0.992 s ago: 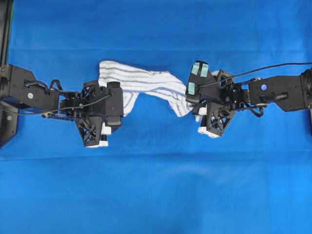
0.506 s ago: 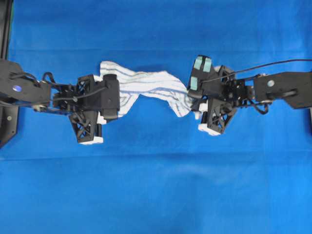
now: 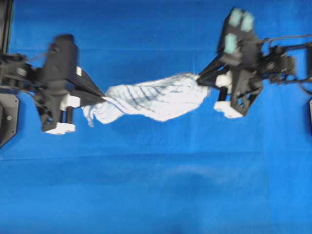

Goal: Lift the towel with both arms.

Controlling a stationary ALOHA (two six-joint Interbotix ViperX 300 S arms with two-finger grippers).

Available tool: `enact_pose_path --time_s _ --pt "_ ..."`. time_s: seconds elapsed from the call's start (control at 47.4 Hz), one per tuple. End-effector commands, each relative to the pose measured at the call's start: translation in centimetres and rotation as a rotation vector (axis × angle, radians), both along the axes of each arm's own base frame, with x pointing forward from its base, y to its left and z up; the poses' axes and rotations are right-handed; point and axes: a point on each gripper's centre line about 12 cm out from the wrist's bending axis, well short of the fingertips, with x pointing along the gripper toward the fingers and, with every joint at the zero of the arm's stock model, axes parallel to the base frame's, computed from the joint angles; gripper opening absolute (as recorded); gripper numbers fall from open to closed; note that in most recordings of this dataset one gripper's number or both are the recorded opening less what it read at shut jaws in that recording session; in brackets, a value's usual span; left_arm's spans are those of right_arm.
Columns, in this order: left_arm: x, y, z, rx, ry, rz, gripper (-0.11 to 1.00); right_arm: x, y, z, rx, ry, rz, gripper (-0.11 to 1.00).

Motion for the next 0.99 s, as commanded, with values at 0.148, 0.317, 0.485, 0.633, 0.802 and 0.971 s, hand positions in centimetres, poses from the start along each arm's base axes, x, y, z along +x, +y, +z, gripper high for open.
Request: enact_pose_path --time_s 0.148,0.317,0.485,0.633,0.802,0.971 --pt "-0.6 0.0 5.6 0.011 -0.08 -0.008 0.03 -1.9 -0.5 7.7 -0.073 -0.137 -0.017 0.04" --pt "-0.9 0.0 9.2 0.02 -0.127 -0.012 0.03 -2.7 -0.7 11.0 -0.094 -0.183 -0.033 0.04" --pt "-0.8 0.0 11.3 0.034 -0.16 -0.013 0.03 -3.1 -0.9 13.2 -0.119 -0.216 -0.045 0.04" --pt "-1.1 0.0 13.0 0.069 -0.198 -0.032 0.03 -3.1 -1.0 14.2 -0.132 -0.24 -0.047 0.04" --pt "-1.2 0.0 13.3 0.08 -0.21 -0.037 0.03 -3.1 -1.0 14.0 -0.129 -0.236 -0.047 0.04" --pt "-1.2 0.0 13.4 0.078 -0.218 -0.036 0.03 -3.1 -0.6 14.1 -0.153 -0.239 -0.017 0.04"
